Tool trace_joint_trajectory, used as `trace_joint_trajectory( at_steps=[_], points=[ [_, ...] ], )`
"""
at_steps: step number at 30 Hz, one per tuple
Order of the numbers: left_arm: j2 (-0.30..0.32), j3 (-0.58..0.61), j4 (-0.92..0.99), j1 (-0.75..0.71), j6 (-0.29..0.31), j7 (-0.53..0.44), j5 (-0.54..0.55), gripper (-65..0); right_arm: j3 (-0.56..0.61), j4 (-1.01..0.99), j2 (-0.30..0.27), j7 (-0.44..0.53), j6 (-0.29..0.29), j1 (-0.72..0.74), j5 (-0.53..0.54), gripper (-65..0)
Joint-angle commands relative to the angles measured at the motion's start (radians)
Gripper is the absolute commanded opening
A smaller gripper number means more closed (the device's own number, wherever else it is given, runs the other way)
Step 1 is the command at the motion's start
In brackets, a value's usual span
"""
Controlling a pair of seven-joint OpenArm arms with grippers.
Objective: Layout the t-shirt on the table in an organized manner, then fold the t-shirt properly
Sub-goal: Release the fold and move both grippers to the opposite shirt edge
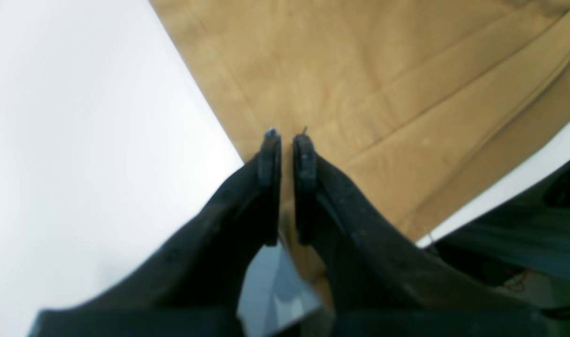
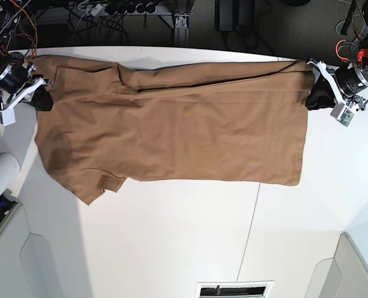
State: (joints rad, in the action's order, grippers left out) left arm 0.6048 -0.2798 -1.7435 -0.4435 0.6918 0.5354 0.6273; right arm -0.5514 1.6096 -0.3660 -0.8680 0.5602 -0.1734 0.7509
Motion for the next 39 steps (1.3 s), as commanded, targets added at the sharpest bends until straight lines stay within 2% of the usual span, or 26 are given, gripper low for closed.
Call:
trace_joint_trajectory(
  at_steps=[1,2,5,8,10,12,14,16,19,23,24,31,39],
  points=[
    [0.027,-0.009,-0.016,0.026,0.006,-0.041,0.018,-55.9,-0.016,0.018,-0.019,0.039,0.004,0.031,0.015,-56.7],
    [0.029,-0.009,-0.016,0.047,0.006,-0.052,0.02,-54.4,-0.021,0.018,-0.019,0.066,0.004,0.05,0.006,-53.6],
    [0.03,-0.008,-0.009,0.117,0.006,-0.061,0.028,-46.9,-0.022,0.017,-0.018,0.152,-0.003,0.116,-0.058,-52.6],
    [0.03,-0.008,0.037,0.19,0.006,-0.061,0.035,-37.7,-0.021,0.009,-0.014,0.161,-0.033,0.212,-0.146,-52.6],
    [0.03,-0.006,0.098,0.249,-0.002,-0.061,0.047,-34.8,-0.019,-0.025,-0.013,0.161,-0.048,0.284,-0.199,-52.0],
    [0.03,0.002,0.177,0.309,-0.003,-0.06,0.064,-34.8,-0.019,-0.097,-0.014,0.161,-0.071,0.355,-0.245,-45.5],
    [0.03,0.021,0.266,0.367,-0.003,-0.06,0.066,-34.8,-0.019,-0.2,-0.016,0.161,-0.075,0.419,-0.257,-36.7],
    [0.03,0.051,0.357,0.426,-0.002,-0.061,0.072,-34.7,-0.019,-0.315,-0.016,0.172,-0.074,0.472,-0.259,-31.1],
    [0.029,0.101,0.487,0.51,-0.002,-0.061,0.072,-34.4,-0.019,-0.467,-0.016,0.203,-0.069,0.525,-0.273,-30.7],
    [0.029,0.161,0.65,0.618,-0.008,-0.069,0.072,-23.6,-0.015,-0.595,-0.014,0.221,-0.056,0.55,-0.272,-30.7],
    [0.028,0.172,0.687,0.644,-0.025,-0.069,0.072,-22.7,-0.013,-0.607,-0.013,0.221,-0.055,0.547,-0.273,-30.7],
    [-0.008,0.234,0.875,0.791,-0.031,-0.097,0.07,-22.7,-0.003,-0.632,-0.013,0.218,-0.032,0.513,-0.272,-30.7],
    [-0.077,0.243,0.947,0.828,-0.03,-0.135,-0.022,-22.7,-0.003,-0.632,-0.013,0.217,-0.032,0.509,-0.272,-30.7]
  ],
)
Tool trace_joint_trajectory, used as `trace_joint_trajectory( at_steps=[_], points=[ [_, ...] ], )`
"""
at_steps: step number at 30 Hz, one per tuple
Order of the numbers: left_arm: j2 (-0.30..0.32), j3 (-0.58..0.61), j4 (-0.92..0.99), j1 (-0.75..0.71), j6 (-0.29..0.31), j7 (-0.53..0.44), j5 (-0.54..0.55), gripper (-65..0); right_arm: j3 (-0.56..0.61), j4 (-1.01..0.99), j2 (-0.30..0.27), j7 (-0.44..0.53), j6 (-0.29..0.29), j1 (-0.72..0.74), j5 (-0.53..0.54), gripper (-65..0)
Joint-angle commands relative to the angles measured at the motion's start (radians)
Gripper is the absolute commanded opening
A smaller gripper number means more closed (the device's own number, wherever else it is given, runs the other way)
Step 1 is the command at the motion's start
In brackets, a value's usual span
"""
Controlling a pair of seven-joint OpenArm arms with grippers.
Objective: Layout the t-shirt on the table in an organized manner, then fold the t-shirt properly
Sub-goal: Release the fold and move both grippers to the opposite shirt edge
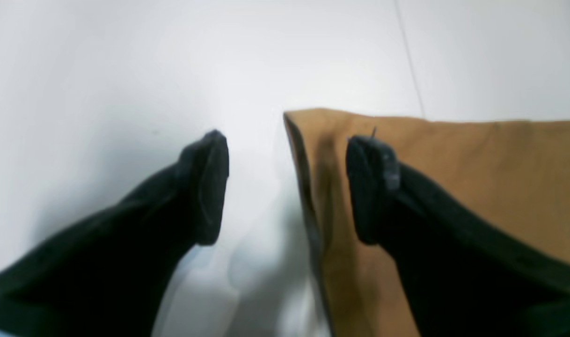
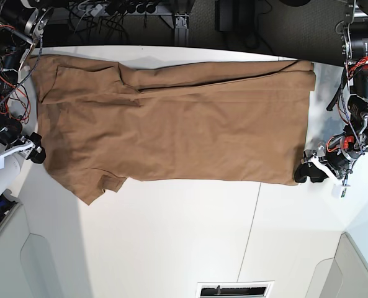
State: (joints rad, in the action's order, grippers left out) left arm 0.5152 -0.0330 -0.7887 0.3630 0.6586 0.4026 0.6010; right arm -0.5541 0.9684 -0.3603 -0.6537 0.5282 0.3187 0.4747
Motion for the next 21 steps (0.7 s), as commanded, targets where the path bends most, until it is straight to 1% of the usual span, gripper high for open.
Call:
trace_joint_trajectory(
  at_steps=[1,7,13,15,21],
  points=[
    [0.007,-0.003,-0.008,0.022,0.003,-0.002,0.004,-22.7,0.0,0.009,-0.018,0.003,0.0,0.016,0.004,-30.7],
    [-0.005,0.002,-0.008,0.022,0.004,-0.002,0.008,-22.7,0.0,0.009,-0.019,0.013,0.0,0.02,0.005,-30.7],
    [-0.005,0.051,-0.008,0.022,0.004,0.001,0.009,-22.7,0.005,0.009,-0.012,0.026,0.005,0.024,0.028,-30.7],
    [-0.005,0.068,-0.009,0.022,0.004,0.0,0.009,-22.7,0.018,0.009,-0.002,0.027,0.019,0.024,0.027,-30.7],
    [-0.005,0.074,-0.009,0.022,0.004,0.002,0.008,-22.9,0.095,0.009,0.017,0.049,0.019,0.024,0.026,-30.7]
  ],
)
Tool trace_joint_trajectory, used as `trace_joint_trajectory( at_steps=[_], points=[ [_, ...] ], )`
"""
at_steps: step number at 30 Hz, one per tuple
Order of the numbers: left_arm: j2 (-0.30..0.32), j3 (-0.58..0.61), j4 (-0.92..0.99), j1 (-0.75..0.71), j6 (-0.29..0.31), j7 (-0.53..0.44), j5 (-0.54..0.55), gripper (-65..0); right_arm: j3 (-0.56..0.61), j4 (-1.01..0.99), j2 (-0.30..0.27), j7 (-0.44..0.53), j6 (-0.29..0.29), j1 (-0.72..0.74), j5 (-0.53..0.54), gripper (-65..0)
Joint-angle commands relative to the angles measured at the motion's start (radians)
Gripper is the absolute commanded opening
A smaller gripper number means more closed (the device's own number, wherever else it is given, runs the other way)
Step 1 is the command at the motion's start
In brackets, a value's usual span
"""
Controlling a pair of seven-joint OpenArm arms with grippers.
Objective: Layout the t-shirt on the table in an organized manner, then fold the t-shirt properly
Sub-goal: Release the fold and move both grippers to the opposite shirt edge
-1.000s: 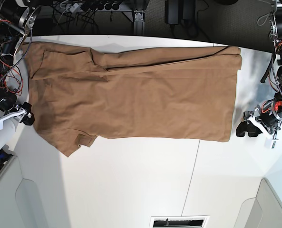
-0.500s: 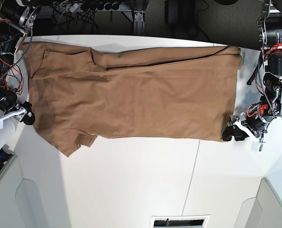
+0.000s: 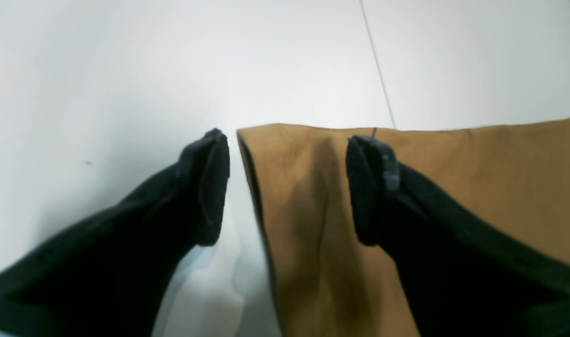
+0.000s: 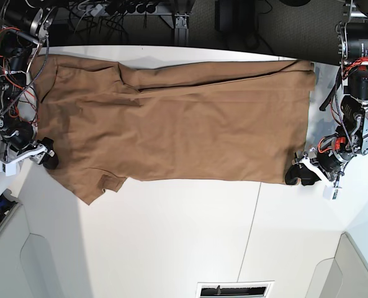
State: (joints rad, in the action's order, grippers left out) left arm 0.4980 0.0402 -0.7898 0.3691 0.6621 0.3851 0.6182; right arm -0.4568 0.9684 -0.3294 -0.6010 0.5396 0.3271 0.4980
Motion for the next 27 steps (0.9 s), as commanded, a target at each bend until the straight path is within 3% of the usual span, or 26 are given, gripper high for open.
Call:
trace_joint_trajectory(
  at_steps=[1,7,27],
  points=[
    [0.012,0.001,-0.008,0.016,0.001,0.019,-0.008,-22.9,0.013,0.009,-0.012,0.0,0.008,0.016,0.003,-30.7],
    [0.012,0.001,-0.008,0.016,0.001,0.024,-0.008,-22.9,0.08,0.01,-0.011,0.003,0.019,0.021,0.003,-30.7],
    [0.02,0.001,-0.008,0.016,0.004,0.034,-0.008,-22.9,0.082,0.01,-0.022,0.026,0.018,0.097,-0.027,-30.7]
  ],
)
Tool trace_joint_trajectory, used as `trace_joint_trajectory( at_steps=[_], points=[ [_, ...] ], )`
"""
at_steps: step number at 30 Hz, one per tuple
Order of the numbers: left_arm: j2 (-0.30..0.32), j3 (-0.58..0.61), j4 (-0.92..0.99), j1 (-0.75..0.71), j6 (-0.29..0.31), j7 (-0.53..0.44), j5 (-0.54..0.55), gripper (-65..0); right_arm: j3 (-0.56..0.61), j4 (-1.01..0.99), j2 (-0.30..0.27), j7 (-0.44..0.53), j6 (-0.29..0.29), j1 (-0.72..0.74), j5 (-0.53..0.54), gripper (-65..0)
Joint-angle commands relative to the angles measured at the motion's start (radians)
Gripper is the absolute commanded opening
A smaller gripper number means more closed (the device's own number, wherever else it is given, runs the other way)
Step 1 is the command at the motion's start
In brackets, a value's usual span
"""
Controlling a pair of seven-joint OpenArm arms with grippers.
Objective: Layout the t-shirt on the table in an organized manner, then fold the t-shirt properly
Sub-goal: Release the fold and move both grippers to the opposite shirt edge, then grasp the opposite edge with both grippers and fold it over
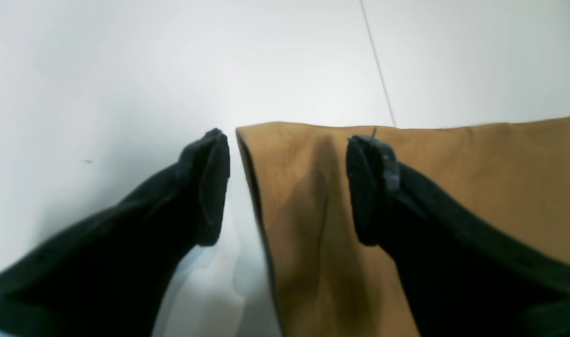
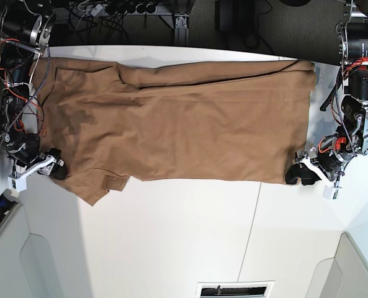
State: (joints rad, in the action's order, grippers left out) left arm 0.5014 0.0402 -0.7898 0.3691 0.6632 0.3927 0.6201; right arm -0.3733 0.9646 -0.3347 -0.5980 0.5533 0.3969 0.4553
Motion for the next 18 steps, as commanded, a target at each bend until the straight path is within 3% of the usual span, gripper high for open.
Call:
trace_joint_trajectory(
  at_steps=[1,6,10,12,14,16,17,18],
  points=[
    [0.017,0.001,-0.008,0.016,0.003,0.031,-0.011,-22.9,-0.002,0.013,-0.016,0.023,0.005,0.027,0.016,-30.7],
    [0.017,0.001,-0.008,0.016,0.003,0.031,-0.01,-22.9,0.006,0.013,-0.014,0.025,0.02,0.027,0.016,-33.3],
    [0.017,0.001,-0.008,0.016,0.003,0.032,-0.011,-23.7,0.009,0.013,-0.014,0.04,0.019,0.026,0.016,-51.6],
    [0.017,0.001,-0.008,0.016,0.008,0.034,-0.01,-32.4,0.009,0.013,-0.014,0.061,0.019,0.027,0.016,-57.4],
    [0.018,0.001,-0.008,0.016,0.035,0.034,-0.011,-47.9,0.009,0.013,-0.014,0.068,0.019,0.027,0.016,-63.2],
    [0.018,0.001,-0.008,0.016,0.035,0.034,-0.01,-61.1,0.009,0.013,-0.014,0.068,0.019,0.027,0.016,-65.0],
    [0.018,0.001,-0.008,0.016,0.035,0.033,-0.01,-65.0,0.009,0.013,-0.014,0.068,0.019,0.027,0.016,-65.0],
    [0.02,0.001,-0.011,0.016,0.035,0.033,-0.008,-65.0,0.009,0.014,-0.014,0.068,0.019,0.027,0.017,-65.0]
  ],
)
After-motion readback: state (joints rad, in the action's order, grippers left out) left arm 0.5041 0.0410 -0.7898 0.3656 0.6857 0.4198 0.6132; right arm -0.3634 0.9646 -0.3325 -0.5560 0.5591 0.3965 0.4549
